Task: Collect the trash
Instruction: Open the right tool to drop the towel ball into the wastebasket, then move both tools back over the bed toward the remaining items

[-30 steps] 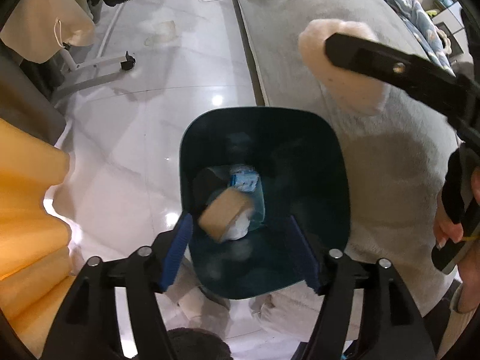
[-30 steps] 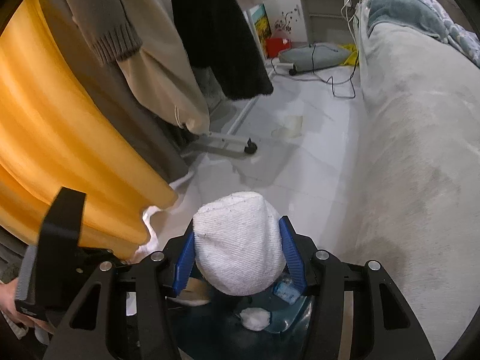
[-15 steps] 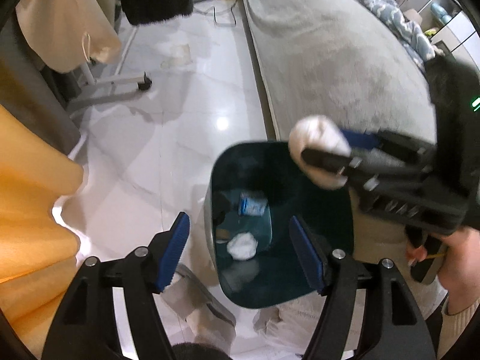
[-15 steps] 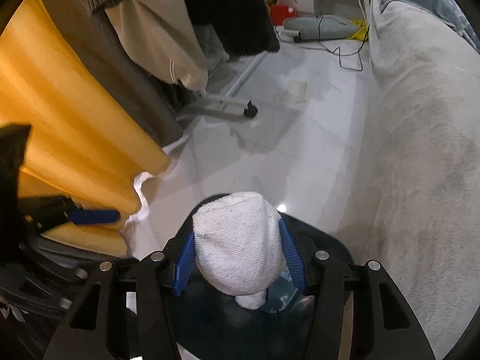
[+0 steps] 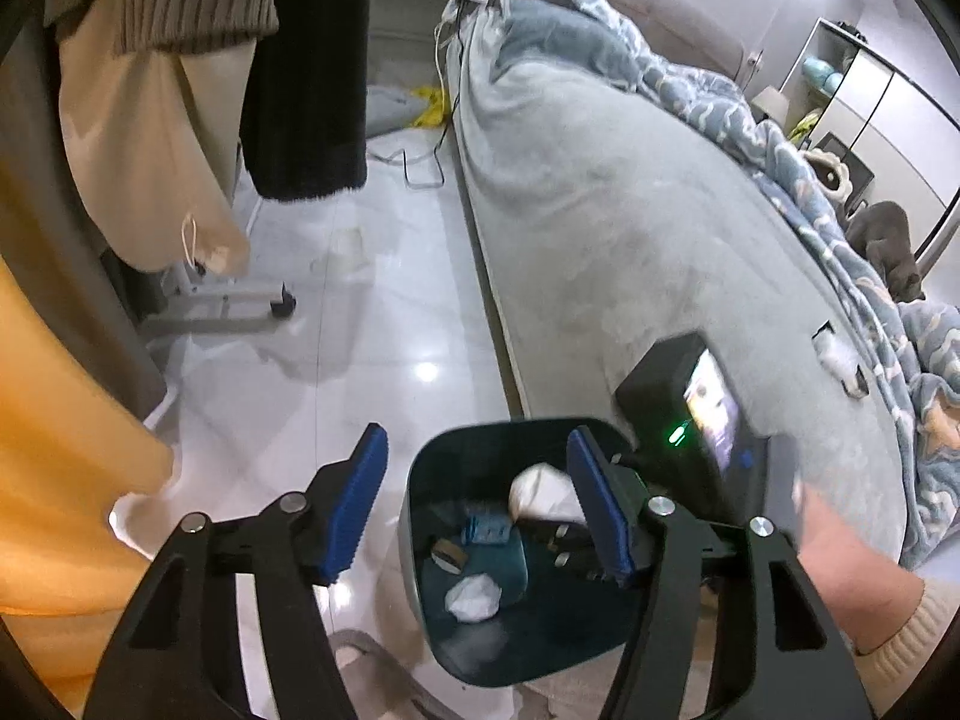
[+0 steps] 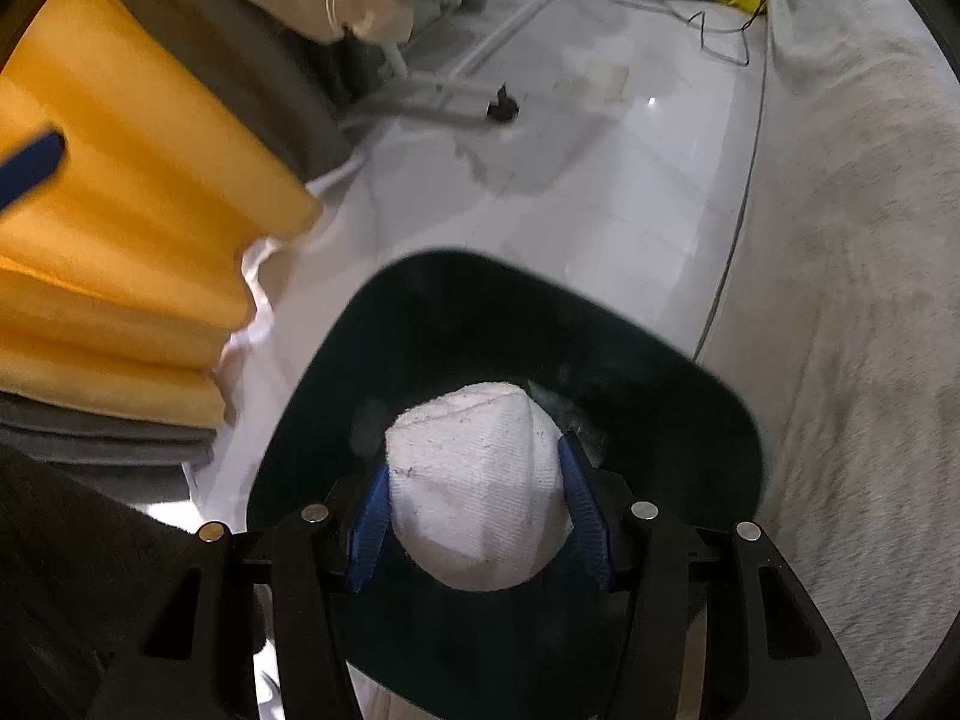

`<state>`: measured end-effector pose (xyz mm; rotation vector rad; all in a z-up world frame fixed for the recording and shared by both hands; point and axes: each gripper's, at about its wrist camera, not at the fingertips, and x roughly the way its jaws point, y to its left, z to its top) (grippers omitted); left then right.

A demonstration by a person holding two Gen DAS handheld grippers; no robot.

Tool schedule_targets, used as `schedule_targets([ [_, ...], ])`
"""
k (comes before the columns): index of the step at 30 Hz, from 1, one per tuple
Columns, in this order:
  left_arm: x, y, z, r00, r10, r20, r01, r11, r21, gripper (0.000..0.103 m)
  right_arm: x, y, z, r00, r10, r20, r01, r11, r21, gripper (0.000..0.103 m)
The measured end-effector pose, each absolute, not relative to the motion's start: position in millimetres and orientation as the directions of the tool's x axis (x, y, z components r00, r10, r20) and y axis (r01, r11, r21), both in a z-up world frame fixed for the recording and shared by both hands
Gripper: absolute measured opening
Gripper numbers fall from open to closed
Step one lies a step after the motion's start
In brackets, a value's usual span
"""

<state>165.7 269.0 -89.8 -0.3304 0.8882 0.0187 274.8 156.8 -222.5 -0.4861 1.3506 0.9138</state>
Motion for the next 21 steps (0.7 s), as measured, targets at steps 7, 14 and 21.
schedule_targets([
  [7, 159, 272, -63, 0.727, -0.065, -0.684, -0.158, 0.953, -0.259, 0.058, 268, 156, -239, -0.078, 0.187, -0.979, -0.803, 0.570, 0.173, 0.059],
  [14, 152, 262, -29, 0.823, -0.008, -0.568, -0.133, 0.969, -0.206, 0.057, 255, 151, -231, -0.096, 0.171, -0.980, -0.828, 0.533, 0.174, 0.079],
  [21, 159, 252, -15, 0.849, -0.007, -0.529, -0.135, 0.964, -0.229, 0.057, 256, 134, -203, -0.056, 0.241, -0.969, -0.824, 0.536, 0.181, 0.080],
])
